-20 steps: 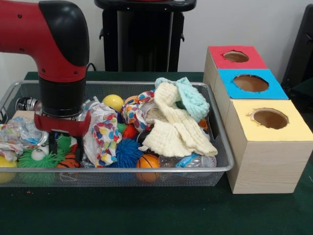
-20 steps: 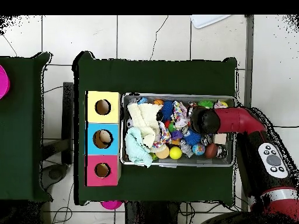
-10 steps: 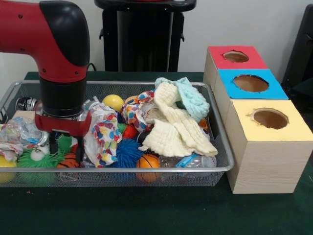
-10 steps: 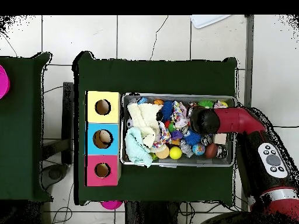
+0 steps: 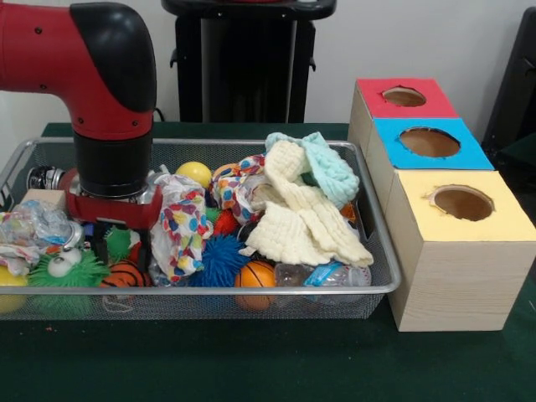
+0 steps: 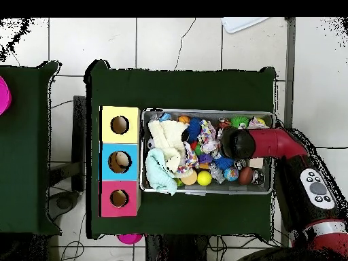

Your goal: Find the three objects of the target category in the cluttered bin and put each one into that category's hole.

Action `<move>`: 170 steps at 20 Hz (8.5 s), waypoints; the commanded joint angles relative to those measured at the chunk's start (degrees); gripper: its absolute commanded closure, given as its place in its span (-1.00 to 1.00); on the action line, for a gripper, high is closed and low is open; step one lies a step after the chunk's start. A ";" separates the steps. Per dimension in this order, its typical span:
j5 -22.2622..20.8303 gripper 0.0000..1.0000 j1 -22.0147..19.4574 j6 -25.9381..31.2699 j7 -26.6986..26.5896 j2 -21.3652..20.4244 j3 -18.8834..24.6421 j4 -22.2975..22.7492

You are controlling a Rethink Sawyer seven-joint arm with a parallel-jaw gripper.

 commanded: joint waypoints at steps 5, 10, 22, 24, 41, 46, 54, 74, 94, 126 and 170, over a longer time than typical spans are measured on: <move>1.02 -1.00 -0.92 -4.37 -6.46 7.22 4.20 9.24; -0.86 -1.00 -0.32 -6.08 -7.66 7.54 3.54 8.34; -2.84 -1.00 -1.69 -17.06 -3.84 10.70 3.08 7.57; -3.05 -1.00 -1.57 -17.85 -3.80 11.12 2.66 7.27; -1.03 1.00 -0.29 -10.86 -6.28 5.87 1.16 9.95; 1.18 1.00 -1.06 -7.64 -7.06 2.26 2.14 12.79; 6.49 1.00 -4.03 1.33 -12.53 -2.02 6.69 16.50; 13.16 1.00 -10.66 9.50 -15.47 -1.30 15.65 20.58; 19.22 1.00 -14.41 20.95 -13.95 -2.24 22.90 23.74; 24.14 1.00 -11.95 17.69 -2.65 -6.43 23.57 30.62; 28.05 1.00 0.77 -0.19 6.61 -7.64 16.79 35.44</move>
